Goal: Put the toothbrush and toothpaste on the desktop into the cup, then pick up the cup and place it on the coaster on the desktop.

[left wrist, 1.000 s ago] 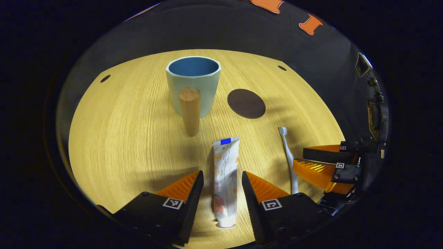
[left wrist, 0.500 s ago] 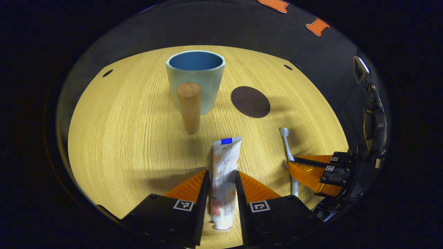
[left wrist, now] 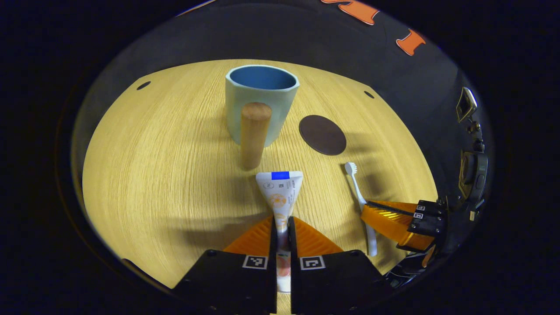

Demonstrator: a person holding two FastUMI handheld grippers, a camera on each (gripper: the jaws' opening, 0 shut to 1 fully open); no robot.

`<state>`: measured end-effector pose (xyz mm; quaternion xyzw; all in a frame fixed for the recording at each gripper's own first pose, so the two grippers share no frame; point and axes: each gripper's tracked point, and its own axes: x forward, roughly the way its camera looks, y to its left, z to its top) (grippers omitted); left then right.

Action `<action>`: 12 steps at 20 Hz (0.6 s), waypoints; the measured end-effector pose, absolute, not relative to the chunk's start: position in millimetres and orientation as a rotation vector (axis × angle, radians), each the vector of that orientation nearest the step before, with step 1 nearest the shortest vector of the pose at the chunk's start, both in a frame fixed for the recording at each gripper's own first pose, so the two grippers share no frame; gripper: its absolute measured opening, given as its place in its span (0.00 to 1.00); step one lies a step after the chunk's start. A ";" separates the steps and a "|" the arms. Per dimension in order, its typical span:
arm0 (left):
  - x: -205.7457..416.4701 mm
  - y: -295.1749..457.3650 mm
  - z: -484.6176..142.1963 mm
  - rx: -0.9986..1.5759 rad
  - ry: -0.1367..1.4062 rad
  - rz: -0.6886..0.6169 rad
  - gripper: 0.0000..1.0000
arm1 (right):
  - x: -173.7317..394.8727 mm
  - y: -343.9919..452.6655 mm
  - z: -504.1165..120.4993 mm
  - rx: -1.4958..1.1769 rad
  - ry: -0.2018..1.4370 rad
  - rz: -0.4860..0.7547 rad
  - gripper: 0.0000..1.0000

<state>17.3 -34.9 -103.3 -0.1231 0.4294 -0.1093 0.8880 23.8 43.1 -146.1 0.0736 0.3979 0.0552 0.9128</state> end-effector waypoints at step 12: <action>45.1 -25.2 -24.7 -0.151 0.464 -0.224 0.02 | 38.4 52.0 -100.3 0.124 0.567 0.162 0.04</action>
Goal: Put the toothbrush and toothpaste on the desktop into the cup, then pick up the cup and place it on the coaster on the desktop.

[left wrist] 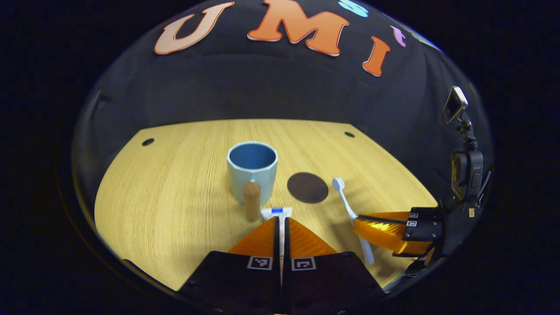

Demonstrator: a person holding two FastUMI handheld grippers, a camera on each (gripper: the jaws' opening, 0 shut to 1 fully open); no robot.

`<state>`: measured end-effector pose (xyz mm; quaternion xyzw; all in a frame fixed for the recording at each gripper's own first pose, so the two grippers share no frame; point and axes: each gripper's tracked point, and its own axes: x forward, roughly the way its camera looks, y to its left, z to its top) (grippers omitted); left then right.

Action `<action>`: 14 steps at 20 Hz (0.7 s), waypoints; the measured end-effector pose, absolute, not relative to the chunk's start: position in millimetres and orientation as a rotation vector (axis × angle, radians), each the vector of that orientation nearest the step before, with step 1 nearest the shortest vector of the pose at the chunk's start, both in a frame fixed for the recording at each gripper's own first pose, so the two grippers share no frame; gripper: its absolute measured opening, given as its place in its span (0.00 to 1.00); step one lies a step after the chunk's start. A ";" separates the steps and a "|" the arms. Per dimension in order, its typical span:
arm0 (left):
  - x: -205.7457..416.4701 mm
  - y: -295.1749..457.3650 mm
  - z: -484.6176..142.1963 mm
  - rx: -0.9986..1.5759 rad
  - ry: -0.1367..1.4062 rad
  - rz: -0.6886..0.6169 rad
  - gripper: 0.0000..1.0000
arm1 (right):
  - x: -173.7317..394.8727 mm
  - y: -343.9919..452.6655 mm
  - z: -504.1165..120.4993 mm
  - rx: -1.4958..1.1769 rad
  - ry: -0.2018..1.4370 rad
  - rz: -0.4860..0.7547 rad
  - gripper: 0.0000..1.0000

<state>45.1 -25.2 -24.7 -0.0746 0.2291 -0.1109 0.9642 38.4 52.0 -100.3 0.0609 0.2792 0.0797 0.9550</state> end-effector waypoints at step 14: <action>53.9 -20.9 -106.2 -0.242 0.760 -0.210 0.59 | 35.9 53.1 -94.8 0.134 0.557 0.189 0.04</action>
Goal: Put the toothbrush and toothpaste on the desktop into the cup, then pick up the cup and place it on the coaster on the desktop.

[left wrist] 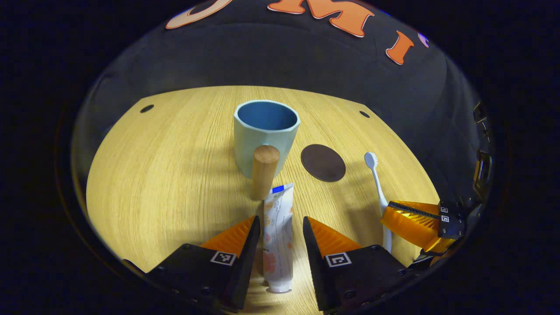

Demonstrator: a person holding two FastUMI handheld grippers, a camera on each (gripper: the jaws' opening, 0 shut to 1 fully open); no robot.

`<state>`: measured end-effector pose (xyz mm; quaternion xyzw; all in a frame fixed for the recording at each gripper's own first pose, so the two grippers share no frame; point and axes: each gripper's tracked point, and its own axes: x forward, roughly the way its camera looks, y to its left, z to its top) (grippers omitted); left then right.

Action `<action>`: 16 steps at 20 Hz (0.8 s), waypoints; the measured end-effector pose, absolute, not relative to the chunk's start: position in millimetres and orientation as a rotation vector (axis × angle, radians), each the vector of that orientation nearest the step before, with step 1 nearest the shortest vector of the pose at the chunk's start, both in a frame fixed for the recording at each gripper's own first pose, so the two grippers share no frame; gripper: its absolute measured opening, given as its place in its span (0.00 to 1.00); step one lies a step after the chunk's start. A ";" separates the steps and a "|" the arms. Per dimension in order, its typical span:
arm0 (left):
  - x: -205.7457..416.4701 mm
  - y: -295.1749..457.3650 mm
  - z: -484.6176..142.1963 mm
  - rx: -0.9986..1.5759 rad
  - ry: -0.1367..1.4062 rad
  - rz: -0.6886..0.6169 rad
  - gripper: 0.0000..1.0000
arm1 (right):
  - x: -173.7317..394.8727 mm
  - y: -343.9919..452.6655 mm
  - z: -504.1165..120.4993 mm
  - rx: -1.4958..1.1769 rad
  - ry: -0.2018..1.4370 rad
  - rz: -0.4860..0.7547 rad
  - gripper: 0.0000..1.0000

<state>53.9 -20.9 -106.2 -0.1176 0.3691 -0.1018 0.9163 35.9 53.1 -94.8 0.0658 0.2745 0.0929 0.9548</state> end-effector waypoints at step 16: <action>72.0 -27.4 -85.0 -0.221 0.504 -0.320 0.06 | 36.3 51.3 -72.6 0.138 0.438 0.223 0.04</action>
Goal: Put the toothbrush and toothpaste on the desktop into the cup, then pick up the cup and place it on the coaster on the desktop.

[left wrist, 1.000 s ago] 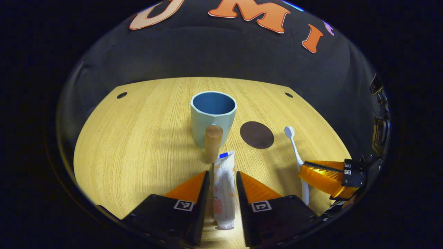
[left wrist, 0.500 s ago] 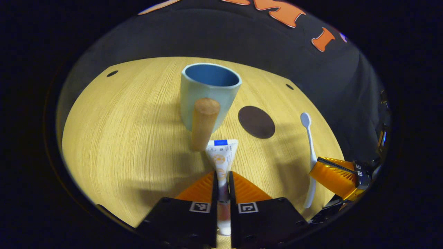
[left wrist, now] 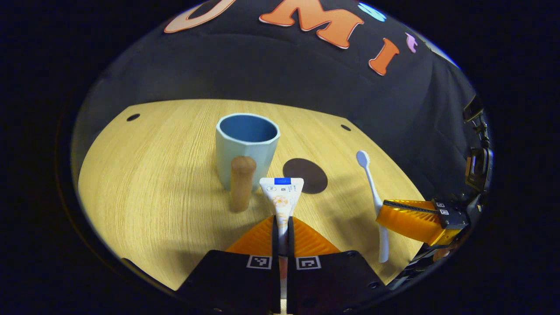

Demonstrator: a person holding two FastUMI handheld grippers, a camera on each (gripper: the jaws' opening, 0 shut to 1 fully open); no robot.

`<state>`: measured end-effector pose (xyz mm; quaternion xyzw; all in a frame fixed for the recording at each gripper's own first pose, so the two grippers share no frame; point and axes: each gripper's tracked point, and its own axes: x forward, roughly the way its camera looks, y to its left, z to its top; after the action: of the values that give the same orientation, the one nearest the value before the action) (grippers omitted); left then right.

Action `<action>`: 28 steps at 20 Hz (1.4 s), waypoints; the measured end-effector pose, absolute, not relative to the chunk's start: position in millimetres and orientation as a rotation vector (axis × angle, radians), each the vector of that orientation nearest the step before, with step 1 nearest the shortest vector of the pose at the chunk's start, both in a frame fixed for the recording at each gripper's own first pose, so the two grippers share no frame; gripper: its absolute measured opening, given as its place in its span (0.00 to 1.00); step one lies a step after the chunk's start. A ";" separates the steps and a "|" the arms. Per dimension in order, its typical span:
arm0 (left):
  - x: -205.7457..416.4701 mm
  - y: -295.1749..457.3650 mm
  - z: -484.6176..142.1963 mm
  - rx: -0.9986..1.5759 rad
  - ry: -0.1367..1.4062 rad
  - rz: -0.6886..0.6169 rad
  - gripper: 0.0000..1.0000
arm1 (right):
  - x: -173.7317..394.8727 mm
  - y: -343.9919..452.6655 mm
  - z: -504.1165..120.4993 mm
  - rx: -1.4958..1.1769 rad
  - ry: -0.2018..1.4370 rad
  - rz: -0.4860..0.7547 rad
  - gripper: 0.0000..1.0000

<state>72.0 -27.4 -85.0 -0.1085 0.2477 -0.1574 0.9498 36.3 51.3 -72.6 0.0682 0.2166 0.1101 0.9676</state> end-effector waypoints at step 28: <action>149.8 42.8 74.8 -0.280 -0.171 -0.109 0.05 | 77.3 47.7 -24.8 0.224 0.163 0.270 0.04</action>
<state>149.8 42.8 74.8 -0.1391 -0.0850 -0.0542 0.9851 77.3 47.7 -24.8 0.1113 0.0810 0.1343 0.9813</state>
